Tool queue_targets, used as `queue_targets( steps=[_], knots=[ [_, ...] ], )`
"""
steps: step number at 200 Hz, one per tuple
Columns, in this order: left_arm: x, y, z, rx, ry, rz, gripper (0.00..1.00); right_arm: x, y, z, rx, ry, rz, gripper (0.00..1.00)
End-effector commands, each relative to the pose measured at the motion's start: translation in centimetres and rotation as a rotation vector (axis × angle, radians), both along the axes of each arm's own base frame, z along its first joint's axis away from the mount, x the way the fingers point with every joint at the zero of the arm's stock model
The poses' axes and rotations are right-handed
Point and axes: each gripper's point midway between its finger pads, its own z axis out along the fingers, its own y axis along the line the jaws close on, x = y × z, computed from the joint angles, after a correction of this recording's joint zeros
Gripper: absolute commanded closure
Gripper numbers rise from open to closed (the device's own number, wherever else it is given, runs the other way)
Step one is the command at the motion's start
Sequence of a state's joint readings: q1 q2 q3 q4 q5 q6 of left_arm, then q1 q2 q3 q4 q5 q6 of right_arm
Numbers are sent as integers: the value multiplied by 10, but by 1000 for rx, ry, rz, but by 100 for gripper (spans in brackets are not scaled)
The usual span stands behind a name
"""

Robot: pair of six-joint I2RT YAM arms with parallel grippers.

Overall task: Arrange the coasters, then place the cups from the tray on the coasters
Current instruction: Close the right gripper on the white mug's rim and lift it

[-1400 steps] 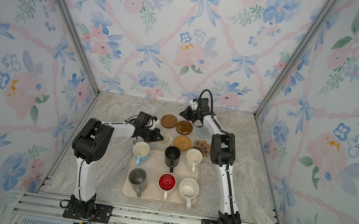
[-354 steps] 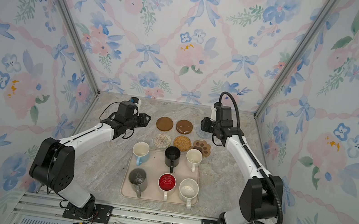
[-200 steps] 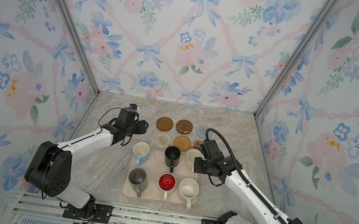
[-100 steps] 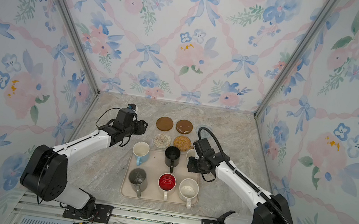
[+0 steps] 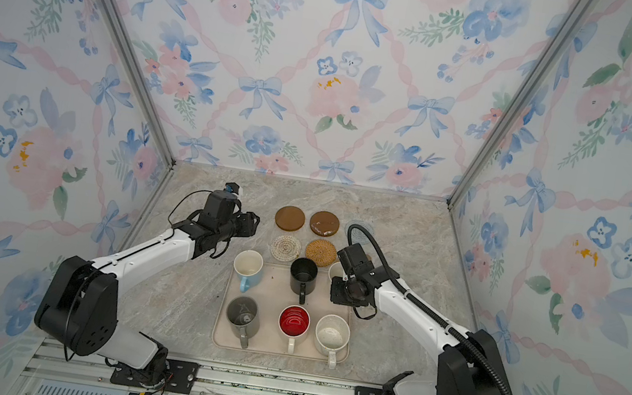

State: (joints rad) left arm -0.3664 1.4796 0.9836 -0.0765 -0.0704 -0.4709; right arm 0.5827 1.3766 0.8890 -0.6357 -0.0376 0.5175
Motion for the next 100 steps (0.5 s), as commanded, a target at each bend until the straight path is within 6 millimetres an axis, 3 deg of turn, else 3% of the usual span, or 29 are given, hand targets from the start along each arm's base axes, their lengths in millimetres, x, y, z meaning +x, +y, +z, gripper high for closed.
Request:
queue_targets(
  steps=[1,24,57,100],
  knots=[
    [-5,-1,6,3,-10,-18,40,4,-5,1,-36,2,-19,73],
    [-5,-1,6,3,-12,-19,40,5,-8,1,-52,6,-22,80],
    [-6,-1,7,3,-14,-19,40,7,-10,8,-70,-18,-24,100],
    [-6,-1,8,2,-16,-20,40,13,-13,24,-96,-72,-7,100]
  ],
)
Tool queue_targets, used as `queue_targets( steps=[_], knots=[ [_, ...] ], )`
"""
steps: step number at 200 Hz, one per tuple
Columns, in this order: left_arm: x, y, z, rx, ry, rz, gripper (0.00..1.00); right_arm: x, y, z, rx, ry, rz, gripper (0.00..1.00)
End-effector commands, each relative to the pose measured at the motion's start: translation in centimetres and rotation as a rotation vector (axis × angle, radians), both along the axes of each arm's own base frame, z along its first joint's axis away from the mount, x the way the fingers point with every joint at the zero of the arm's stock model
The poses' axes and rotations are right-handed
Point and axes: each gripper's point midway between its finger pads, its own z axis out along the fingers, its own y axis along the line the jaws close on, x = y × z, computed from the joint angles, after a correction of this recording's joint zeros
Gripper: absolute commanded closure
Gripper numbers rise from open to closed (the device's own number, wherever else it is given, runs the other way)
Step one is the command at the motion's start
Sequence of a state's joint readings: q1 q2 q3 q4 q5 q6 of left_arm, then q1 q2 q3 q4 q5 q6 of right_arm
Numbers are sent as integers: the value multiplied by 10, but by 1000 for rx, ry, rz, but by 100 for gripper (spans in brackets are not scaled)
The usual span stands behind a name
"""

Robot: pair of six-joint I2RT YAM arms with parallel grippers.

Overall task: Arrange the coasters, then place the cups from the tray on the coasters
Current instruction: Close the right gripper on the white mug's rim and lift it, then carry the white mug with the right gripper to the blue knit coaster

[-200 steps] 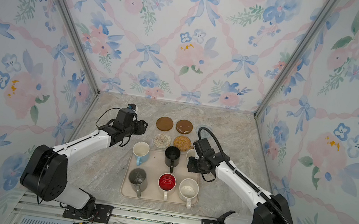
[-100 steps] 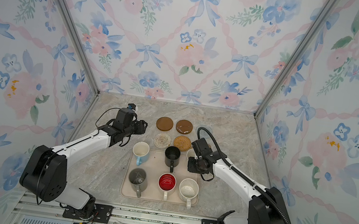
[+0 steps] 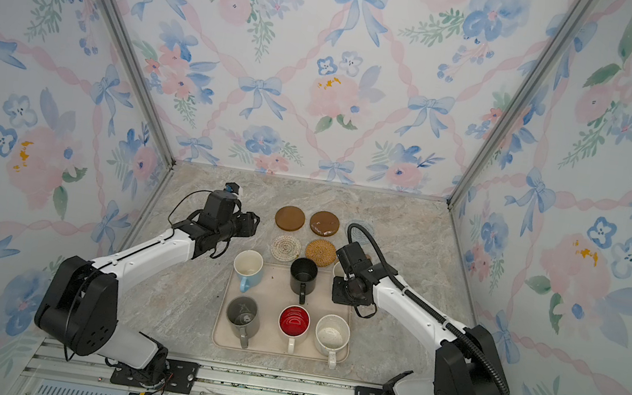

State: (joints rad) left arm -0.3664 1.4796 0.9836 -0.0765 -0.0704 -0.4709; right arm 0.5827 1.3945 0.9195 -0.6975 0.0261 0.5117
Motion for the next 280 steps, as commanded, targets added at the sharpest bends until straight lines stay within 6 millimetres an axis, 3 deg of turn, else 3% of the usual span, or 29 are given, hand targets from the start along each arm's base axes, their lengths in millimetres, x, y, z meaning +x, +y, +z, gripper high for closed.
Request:
queue_targets(
  steps=[1,77,151,172,207,280],
  knots=[
    [-6,-1,8,2,-15,-20,40,13,-1,25,-18,-80,12,100],
    [-5,0,7,7,-15,-17,40,50,-16,72,-18,-198,-2,100],
    [-8,-2,5,-2,-8,-25,41,138,-44,107,-57,-293,-55,100],
    [-9,-1,6,-4,-10,-24,41,163,-51,110,-83,-302,-56,100],
    [-13,2,5,0,-11,-17,41,198,-62,87,-121,-262,-68,100],
    [-21,4,6,-16,-12,-14,41,241,-59,60,-127,-252,-55,100]
  ],
)
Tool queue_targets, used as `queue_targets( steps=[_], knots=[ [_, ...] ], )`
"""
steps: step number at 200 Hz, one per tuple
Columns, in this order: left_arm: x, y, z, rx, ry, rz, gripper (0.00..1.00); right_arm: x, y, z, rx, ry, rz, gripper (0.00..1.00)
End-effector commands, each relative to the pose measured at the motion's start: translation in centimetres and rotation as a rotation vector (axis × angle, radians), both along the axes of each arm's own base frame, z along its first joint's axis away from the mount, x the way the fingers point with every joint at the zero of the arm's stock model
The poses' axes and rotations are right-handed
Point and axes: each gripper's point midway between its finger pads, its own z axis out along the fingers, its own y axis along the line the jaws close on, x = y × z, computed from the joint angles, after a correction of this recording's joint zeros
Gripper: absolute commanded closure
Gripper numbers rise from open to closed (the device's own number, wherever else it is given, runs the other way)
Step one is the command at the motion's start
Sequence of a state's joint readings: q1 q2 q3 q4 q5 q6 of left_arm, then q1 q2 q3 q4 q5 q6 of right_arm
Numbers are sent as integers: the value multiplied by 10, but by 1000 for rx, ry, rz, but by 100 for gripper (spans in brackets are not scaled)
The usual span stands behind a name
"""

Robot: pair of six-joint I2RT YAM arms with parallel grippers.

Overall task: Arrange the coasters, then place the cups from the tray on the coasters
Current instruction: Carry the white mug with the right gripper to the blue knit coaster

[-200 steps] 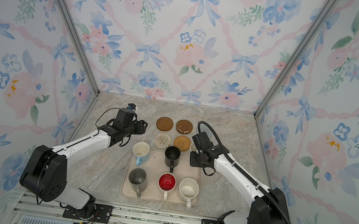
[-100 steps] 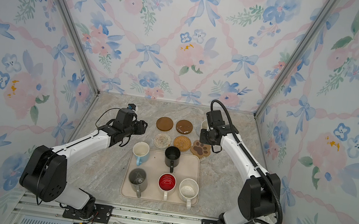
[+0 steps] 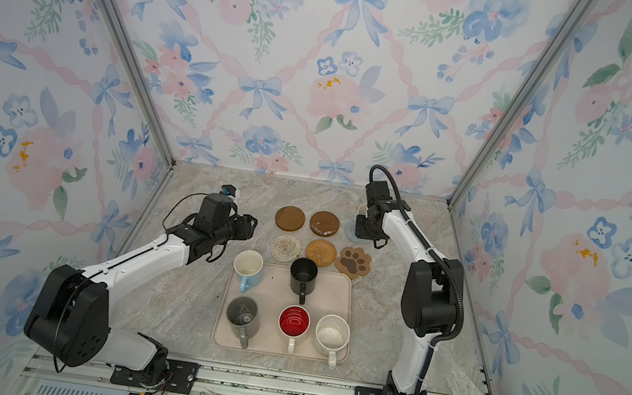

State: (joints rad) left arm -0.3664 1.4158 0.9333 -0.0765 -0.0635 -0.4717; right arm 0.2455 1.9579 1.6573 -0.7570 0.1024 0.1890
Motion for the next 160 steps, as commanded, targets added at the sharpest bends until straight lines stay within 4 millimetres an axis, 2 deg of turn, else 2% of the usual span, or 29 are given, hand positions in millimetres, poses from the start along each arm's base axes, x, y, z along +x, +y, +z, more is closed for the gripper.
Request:
queue_targets(
  steps=[1,56,160],
  knots=[
    [-8,0,2,-6,-1,-8,41,27,2,21,3,-91,15,100],
    [-12,2,1,-11,1,-3,41,36,1,10,-7,-72,16,100],
    [-11,-1,-6,-13,20,-13,41,28,0,-12,-18,-3,14,100]
  ],
)
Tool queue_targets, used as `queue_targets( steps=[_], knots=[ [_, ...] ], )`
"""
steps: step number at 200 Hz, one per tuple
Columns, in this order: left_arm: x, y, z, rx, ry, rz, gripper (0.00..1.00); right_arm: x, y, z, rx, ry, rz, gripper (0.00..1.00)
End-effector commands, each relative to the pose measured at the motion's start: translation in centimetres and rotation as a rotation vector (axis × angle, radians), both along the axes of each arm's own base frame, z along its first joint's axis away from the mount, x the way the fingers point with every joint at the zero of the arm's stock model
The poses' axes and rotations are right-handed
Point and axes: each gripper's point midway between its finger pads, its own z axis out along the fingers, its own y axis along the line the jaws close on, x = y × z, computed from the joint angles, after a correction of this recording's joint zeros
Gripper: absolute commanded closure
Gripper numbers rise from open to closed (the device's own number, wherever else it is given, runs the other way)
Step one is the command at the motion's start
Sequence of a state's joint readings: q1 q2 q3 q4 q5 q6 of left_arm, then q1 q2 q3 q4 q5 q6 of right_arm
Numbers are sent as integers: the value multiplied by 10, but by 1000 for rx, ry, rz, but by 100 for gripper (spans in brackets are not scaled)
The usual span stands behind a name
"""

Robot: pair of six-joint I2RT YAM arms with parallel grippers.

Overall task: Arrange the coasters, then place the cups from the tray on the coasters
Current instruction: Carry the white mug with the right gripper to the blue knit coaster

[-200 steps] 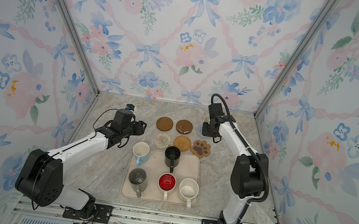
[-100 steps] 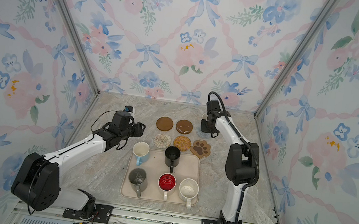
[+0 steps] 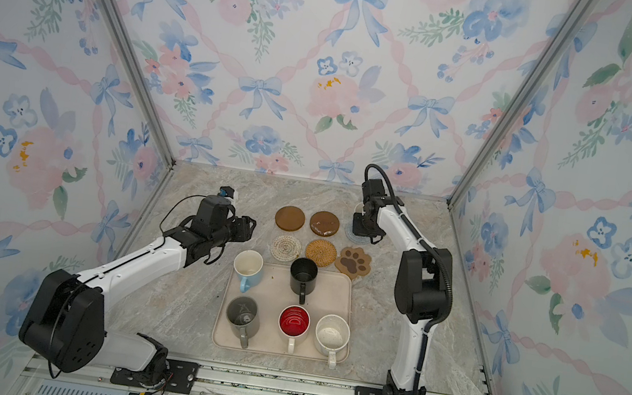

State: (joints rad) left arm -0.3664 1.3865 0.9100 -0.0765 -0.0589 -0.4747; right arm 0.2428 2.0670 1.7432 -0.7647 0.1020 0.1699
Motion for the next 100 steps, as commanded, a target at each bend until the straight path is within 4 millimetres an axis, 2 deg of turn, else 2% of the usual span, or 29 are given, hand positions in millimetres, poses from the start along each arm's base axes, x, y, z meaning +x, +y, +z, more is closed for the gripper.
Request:
queue_targets(
  steps=[1,100],
  knots=[
    [-4,-2,-7,-6,24,-11,41,10,-3,9,-2,-32,-1,100],
    [-4,-4,-10,-3,31,-16,40,5,-5,-10,-13,17,-6,100]
  ],
)
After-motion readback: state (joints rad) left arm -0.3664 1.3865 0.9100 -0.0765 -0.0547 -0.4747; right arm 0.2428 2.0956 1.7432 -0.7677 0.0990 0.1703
